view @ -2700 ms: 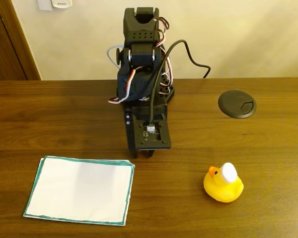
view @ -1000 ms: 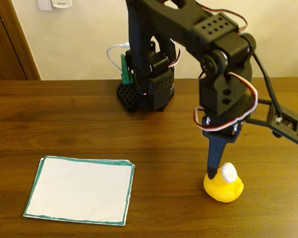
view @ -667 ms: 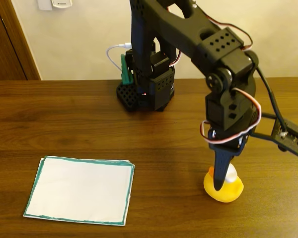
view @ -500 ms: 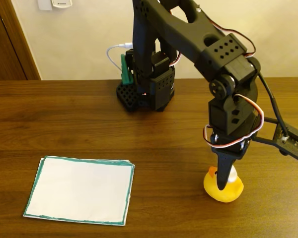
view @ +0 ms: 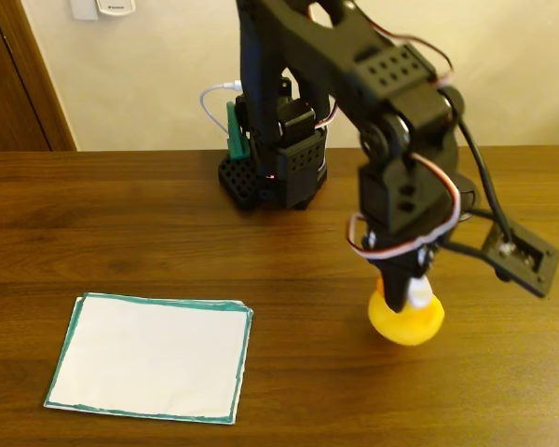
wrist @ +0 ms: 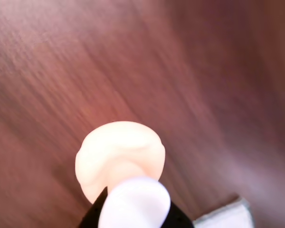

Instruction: Grab the yellow duck toy and put inside the green color rectangle box on the table

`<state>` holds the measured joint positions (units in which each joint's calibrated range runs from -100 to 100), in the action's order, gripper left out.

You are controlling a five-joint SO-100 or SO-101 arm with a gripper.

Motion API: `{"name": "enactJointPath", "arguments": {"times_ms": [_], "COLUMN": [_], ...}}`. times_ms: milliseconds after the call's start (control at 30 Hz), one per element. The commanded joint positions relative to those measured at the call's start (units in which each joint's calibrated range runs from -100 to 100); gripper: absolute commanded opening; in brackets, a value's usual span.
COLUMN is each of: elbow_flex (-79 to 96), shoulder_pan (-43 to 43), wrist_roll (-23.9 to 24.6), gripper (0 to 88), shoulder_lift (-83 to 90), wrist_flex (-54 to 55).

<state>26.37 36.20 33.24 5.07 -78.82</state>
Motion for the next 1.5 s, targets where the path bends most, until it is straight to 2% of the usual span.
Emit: {"name": "enactJointPath", "arguments": {"times_ms": [0,133,200,333,400,767,1033,1100,1133,1200,1333,1467], "elbow_flex": [-5.4,-9.8,-5.5,9.1,12.7,10.4,10.3,10.4,10.4,10.4,11.0,10.4], "shoulder_pan": [-6.4,-19.8,-26.6,-38.5,-41.6,-59.0,-59.8,-59.3,-58.9,-58.1,-55.7,-47.4], "wrist_roll": [-2.1,-6.6,-9.0,-12.6,-12.8,-14.9,-15.1,-15.0,-14.9,-14.8,-13.5,-10.4], "gripper": [0.2,0.2,0.2,0.2,0.2,0.2,1.2,22.7,25.8,41.5,45.5,45.1], "shoulder_lift": [9.9,16.8,21.7,27.0,26.6,6.7,1.4,1.6,2.0,2.7,4.2,13.0], "wrist_flex": [-6.6,-13.3,-13.9,-6.4,-2.1,15.0,17.8,17.8,17.8,17.7,17.1,11.1]}}
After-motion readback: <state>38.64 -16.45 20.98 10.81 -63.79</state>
